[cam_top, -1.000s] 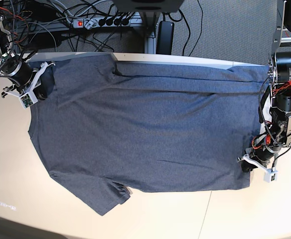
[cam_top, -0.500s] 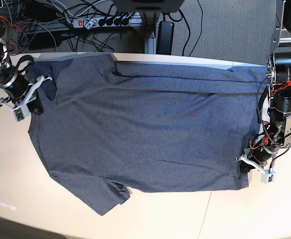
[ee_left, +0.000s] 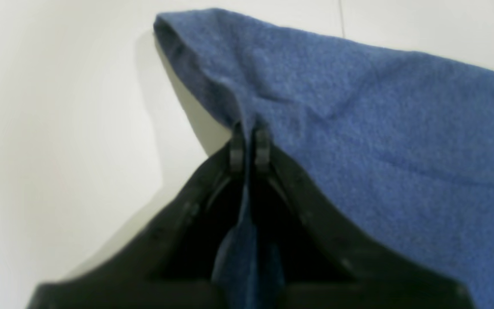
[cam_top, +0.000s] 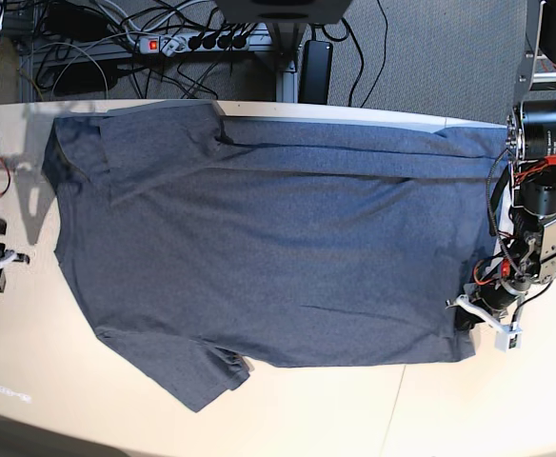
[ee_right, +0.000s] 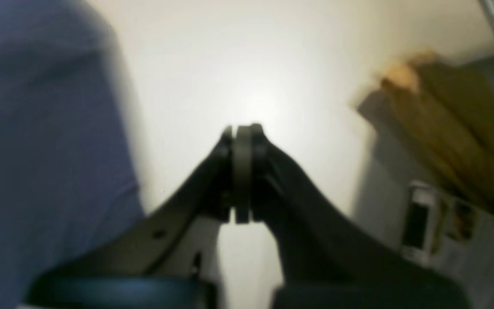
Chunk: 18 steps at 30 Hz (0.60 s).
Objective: Fold the T-shirt properly
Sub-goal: 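Release and move the right gripper to the other hem corner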
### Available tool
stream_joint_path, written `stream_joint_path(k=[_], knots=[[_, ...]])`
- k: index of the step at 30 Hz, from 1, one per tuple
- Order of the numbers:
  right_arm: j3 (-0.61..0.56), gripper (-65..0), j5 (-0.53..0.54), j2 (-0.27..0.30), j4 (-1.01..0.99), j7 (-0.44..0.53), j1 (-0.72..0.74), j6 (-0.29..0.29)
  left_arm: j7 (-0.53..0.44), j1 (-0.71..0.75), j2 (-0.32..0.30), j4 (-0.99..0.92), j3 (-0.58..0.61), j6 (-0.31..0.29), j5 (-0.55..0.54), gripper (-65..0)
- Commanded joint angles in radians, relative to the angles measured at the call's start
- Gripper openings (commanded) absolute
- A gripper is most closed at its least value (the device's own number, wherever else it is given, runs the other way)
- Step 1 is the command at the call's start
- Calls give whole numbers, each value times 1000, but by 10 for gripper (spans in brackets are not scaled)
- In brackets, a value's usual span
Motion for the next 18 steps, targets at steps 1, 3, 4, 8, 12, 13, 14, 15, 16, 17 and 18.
stream_joint_path(k=[1,3,4,8,12,13,14,15,16,17,18], knots=[[7,-650,5,11,-59,23,68,32,23,-18,-7,7,1,-19,19,-650],[7,-581,6,-11,-209,23,158,42,24,-18,-6,7,1,-19,27,-650],[7,-497,11,-21,-273,23,194,68,23,-18,-6,7,1,-18,27,-650],[7,-263,42,-68,-453,23,292,103,23,-18,-6,7,1,-19,27,-650],[7,-264,42,-121,-520,32,337,102,23,-18,-6,7,1,-19,27,-650],[7,-264,42,-135,-523,31,343,103,23,-18,-6,7,1,-19,27,-650],[7,-264,42,-150,-523,31,349,103,23,-18,-6,7,1,-19,27,-650],[7,-265,42,-165,-523,31,354,102,23,-18,-6,7,1,-19,27,-650],[7,-265,41,-181,-524,30,360,102,23,-18,-6,7,1,-19,27,-650],[7,-266,41,-197,-524,30,365,102,23,-18,-6,7,1,-19,27,-650],[7,-266,38,-212,-524,30,370,102,23,-18,-6,7,1,-19,27,-650]])
